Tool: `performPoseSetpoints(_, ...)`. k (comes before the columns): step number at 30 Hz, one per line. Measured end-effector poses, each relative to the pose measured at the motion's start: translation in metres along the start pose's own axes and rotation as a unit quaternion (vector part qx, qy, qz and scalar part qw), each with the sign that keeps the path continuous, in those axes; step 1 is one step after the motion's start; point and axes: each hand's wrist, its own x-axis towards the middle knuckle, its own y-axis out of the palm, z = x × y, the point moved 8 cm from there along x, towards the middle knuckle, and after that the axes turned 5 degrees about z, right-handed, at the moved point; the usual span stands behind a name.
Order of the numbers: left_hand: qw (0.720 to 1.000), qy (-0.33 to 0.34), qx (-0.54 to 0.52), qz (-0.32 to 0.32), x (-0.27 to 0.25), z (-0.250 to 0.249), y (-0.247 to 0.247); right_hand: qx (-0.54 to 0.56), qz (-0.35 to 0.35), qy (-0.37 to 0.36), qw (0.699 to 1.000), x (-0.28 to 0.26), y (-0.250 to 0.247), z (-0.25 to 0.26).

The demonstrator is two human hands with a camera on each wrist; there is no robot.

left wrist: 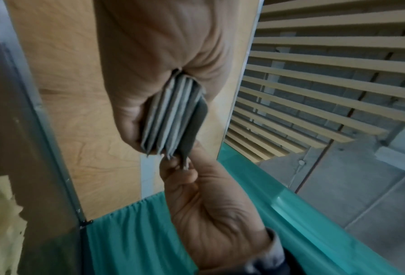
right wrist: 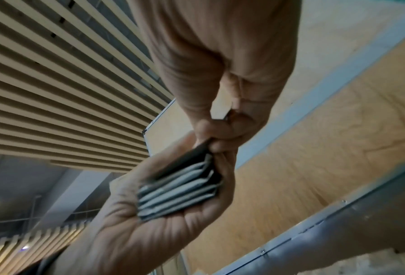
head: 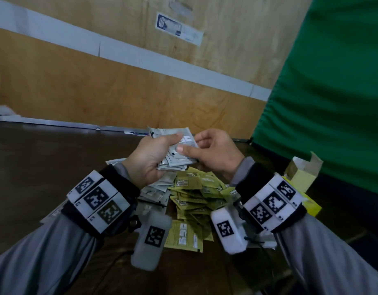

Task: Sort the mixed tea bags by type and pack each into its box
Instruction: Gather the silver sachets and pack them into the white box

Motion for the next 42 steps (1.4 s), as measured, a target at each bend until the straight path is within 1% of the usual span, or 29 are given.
performPoseSetpoints(1, 1.0, 0.001, -0.002, -0.003, 0.0, 0.001, 0.0, 0.062, 0.007, 0.016, 0.998, 0.001, 0.003, -0.004)
performPoseSetpoints(3, 0.999, -0.017, -0.018, 0.032, -0.002, 0.004, 0.007, 0.128, -0.028, 0.008, 0.991, 0.003, -0.002, -0.006)
performPoseSetpoints(5, 0.996, -0.029, -0.04, 0.081, -0.006, 0.003, 0.016, 0.122, -0.074, -0.018, 0.99, 0.006, -0.012, -0.005)
performPoseSetpoints(6, 0.995, -0.025, -0.044, 0.091, -0.005, 0.001, 0.017, 0.109, -0.087, -0.027, 0.99, 0.007, -0.015, -0.006)
performPoseSetpoints(8, 0.997, -0.003, -0.026, 0.077, -0.003, -0.005, 0.014, 0.098, -0.095, -0.022, 0.99, 0.007, -0.02, -0.009)
performPoseSetpoints(10, 0.999, 0.025, 0.004, 0.047, -0.002, -0.012, 0.007, 0.043, -0.122, -0.036, 0.991, 0.006, -0.033, -0.006)
performPoseSetpoints(11, 0.999, 0.035, 0.018, 0.037, -0.002, -0.014, 0.005, -0.012, -0.138, -0.059, 0.989, 0.003, -0.04, 0.0)
performPoseSetpoints(12, 0.998, 0.042, 0.03, 0.033, -0.002, -0.016, 0.003, -0.091, -0.152, -0.092, 0.98, -0.001, -0.045, 0.008)
performPoseSetpoints(14, 0.996, 0.058, 0.062, 0.037, -0.003, -0.018, 0.004, -0.257, -0.16, -0.151, 0.941, -0.015, -0.042, 0.027)
performPoseSetpoints(15, 0.993, 0.071, 0.083, 0.036, -0.004, -0.019, 0.006, -0.297, -0.142, -0.176, 0.928, -0.023, -0.034, 0.035)
performPoseSetpoints(16, 0.99, 0.083, 0.105, 0.036, -0.005, -0.02, 0.008, -0.311, -0.099, -0.191, 0.926, -0.027, -0.022, 0.038)
performPoseSetpoints(18, 0.985, 0.103, 0.132, 0.053, -0.008, -0.018, 0.015, -0.294, 0.001, -0.184, 0.938, -0.031, 0.0, 0.037)
performPoseSetpoints(19, 0.983, 0.109, 0.134, 0.064, -0.01, -0.017, 0.018, -0.281, 0.031, -0.168, 0.944, -0.031, 0.007, 0.033)
performPoseSetpoints(20, 0.982, 0.113, 0.131, 0.075, -0.011, -0.016, 0.021, -0.276, 0.041, -0.161, 0.947, -0.031, 0.009, 0.031)
performPoseSetpoints(23, 0.981, 0.113, 0.132, 0.087, -0.012, -0.016, 0.022, -0.302, -0.009, -0.189, 0.934, -0.029, 0.007, 0.033)
performPoseSetpoints(24, 0.979, 0.114, 0.143, 0.091, -0.013, -0.017, 0.023, -0.279, -0.022, -0.184, 0.942, -0.025, 0.004, 0.032)
performPoseSetpoints(25, 0.977, 0.116, 0.153, 0.095, -0.012, -0.017, 0.024, -0.231, -0.026, -0.176, 0.957, -0.021, 0.002, 0.03)
performPoseSetpoints(27, 0.975, 0.125, 0.16, 0.092, -0.011, -0.016, 0.024, -0.106, -0.024, -0.175, 0.979, -0.014, -0.003, 0.028)
performPoseSetpoints(29, 0.975, 0.133, 0.161, 0.073, -0.008, -0.015, 0.02, 0.012, -0.057, -0.168, 0.984, -0.012, -0.015, 0.029)
performPoseSetpoints(32, 0.98, 0.127, 0.141, 0.058, -0.004, -0.013, 0.015, 0.117, -0.081, -0.126, 0.982, -0.008, -0.032, 0.022)
performPoseSetpoints(34, 0.987, 0.117, 0.099, 0.045, 0.0, -0.014, 0.009, 0.17, -0.061, -0.099, 0.978, -0.006, -0.04, 0.017)
performPoseSetpoints(37, 0.989, 0.132, 0.055, 0.024, 0.006, -0.022, -0.002, 0.242, 0.03, -0.023, 0.97, -0.007, -0.035, 0.007)
performPoseSetpoints(39, 0.987, 0.149, 0.051, 0.038, 0.006, -0.027, -0.002, 0.242, 0.073, 0.034, 0.967, -0.012, -0.023, -0.003)
performPoseSetpoints(42, 0.984, 0.16, 0.046, 0.066, 0.002, -0.025, 0.007, 0.245, 0.087, 0.05, 0.964, -0.014, -0.006, -0.007)
